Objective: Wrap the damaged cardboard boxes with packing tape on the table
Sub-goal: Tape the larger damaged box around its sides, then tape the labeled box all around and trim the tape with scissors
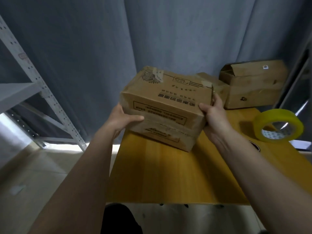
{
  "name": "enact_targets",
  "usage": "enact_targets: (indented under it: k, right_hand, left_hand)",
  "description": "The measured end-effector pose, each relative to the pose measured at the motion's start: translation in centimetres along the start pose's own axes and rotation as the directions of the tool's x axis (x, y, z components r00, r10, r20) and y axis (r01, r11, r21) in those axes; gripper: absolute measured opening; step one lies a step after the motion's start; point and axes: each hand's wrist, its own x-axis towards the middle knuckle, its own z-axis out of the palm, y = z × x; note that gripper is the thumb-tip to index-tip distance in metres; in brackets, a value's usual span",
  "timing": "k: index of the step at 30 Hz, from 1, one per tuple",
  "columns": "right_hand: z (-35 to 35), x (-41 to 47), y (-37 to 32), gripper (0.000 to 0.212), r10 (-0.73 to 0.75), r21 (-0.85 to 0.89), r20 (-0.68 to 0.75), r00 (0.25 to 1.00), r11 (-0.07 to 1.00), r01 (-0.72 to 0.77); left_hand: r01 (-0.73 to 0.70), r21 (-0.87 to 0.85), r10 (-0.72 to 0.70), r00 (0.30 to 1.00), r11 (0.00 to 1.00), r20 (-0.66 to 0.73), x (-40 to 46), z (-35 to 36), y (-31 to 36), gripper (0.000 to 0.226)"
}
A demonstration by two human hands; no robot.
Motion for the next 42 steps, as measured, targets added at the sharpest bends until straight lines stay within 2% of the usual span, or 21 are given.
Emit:
enact_targets:
  k: [2,3,4,6,8,10,12,13,15,17,18,19,21,24,26,29,33,35,38,40,42]
  right_hand:
    - [1.7,-0.2,1.2,0.081,-0.05,-0.17,0.021,0.999,0.984,0.053]
    - [2.6,-0.3,1.9,0.082,-0.052,-0.263,0.061,0.997,0.963,0.066]
    - [3.4,-0.4,2.5,0.081,-0.032,-0.321,0.106,0.994,0.945,0.065]
    - [4.4,-0.1,3.2,0.076,0.036,-0.307,0.167,0.985,0.951,0.018]
    - [4.8,0.6,3.2,0.069,0.118,-0.205,0.21,0.971,0.976,-0.074]
    - [4.5,1.5,3.1,0.063,0.17,-0.209,0.24,0.956,0.97,-0.12]
    - [3.7,2.4,2.8,0.058,0.164,-0.28,0.198,0.966,0.954,-0.104]
    - [3.1,2.9,2.6,0.055,0.152,-0.292,0.161,0.975,0.951,-0.1]
    - [1.7,3.9,1.9,0.048,0.133,-0.287,0.087,0.987,0.952,-0.103]
    - [0.2,4.8,0.9,0.039,0.115,-0.266,-0.001,0.993,0.958,-0.111]
    - [-0.7,5.3,0.3,0.036,0.104,-0.239,-0.045,0.994,0.964,-0.112]
    - [-1.5,5.8,-0.2,0.034,0.087,-0.219,-0.084,0.993,0.97,-0.104]
    - [-3.3,6.8,-1.6,0.029,0.039,-0.23,-0.138,0.99,0.971,-0.071]
    - [-6.4,8.2,-3.9,0.013,-0.021,-0.227,-0.203,0.979,0.974,-0.026]
    - [-8.6,9.3,-5.7,0.012,-0.048,-0.217,-0.247,0.968,0.976,-0.007]
    - [-11.3,10.8,-7.7,0.017,-0.065,-0.171,-0.283,0.957,0.985,0.016]
    - [-13.9,12.2,-8.8,0.017,-0.048,-0.119,-0.295,0.954,0.993,0.013]
    - [-14.7,12.6,-8.8,0.016,-0.035,-0.1,-0.286,0.958,0.995,0.006]
    - [-15.5,13.1,-8.5,0.018,-0.027,-0.052,-0.267,0.963,0.999,0.013]
    - [-15.9,13.3,-8.3,0.02,-0.015,-0.047,-0.265,0.964,0.999,0.003]
    - [-16.1,13.5,-8.3,0.019,0.0,-0.038,-0.28,0.96,0.999,-0.011]
  left_hand:
    - [0.044,0.103,-0.03,0.991,0.994,-0.133,2.3,0.8,-0.4,0.091]
    - [0.091,0.093,-0.073,0.981,0.991,-0.181,3.2,1.5,-0.5,0.089]
    - [0.136,-0.008,-0.136,0.974,0.991,-0.181,3.9,2.4,-0.6,0.078]
    - [0.211,-0.267,-0.23,0.972,0.94,-0.04,4.5,4.3,-0.7,0.058]
    - [0.201,-0.365,-0.176,0.979,0.909,0.099,4.5,5.9,-0.9,0.06]
    - [0.099,-0.239,-0.099,0.995,0.966,0.013,4.8,6.9,-0.8,0.065]
    - [0.071,0.032,-0.059,0.959,0.997,-0.277,5.0,8.0,0.0,0.079]
    - [0.058,0.134,0.002,0.912,0.989,-0.411,4.6,8.8,0.8,0.081]
    - [-0.183,0.246,0.288,0.807,0.952,-0.516,3.6,10.9,2.5,0.076]
    - [-0.458,0.357,0.578,0.696,0.814,-0.426,3.0,13.9,4.0,0.066]
    - [-0.536,0.393,0.66,0.668,0.748,-0.345,3.1,15.7,4.7,0.062]
    - [-0.578,0.406,0.695,0.671,0.708,-0.258,3.2,17.4,5.4,0.059]
    - [-0.591,0.391,0.667,0.74,0.705,-0.083,4.2,20.9,6.5,0.06]
    - [-0.493,0.323,0.478,0.869,0.808,0.13,6.7,26.4,7.5,0.073]
    - [-0.368,0.213,0.331,0.924,0.905,0.19,8.7,29.5,8.7,0.08]
    - [-0.191,0.206,0.166,0.977,0.96,0.131,12.6,33.2,10.2,0.077]
    - [-0.04,0.2,0.039,0.999,0.979,0.007,17.3,36.4,10.7,0.052]
    - [-0.015,0.172,0.014,1.0,0.985,0.01,18.5,37.5,10.4,0.033]
    - [-0.023,0.156,0.015,0.999,0.988,0.053,19.0,38.9,10.3,0.028]
    - [-0.06,0.08,0.056,0.997,0.995,0.054,18.8,39.6,10.6,0.012]
    - [-0.085,-0.051,0.086,0.996,0.995,0.029,18.3,39.9,11.1,0.017]
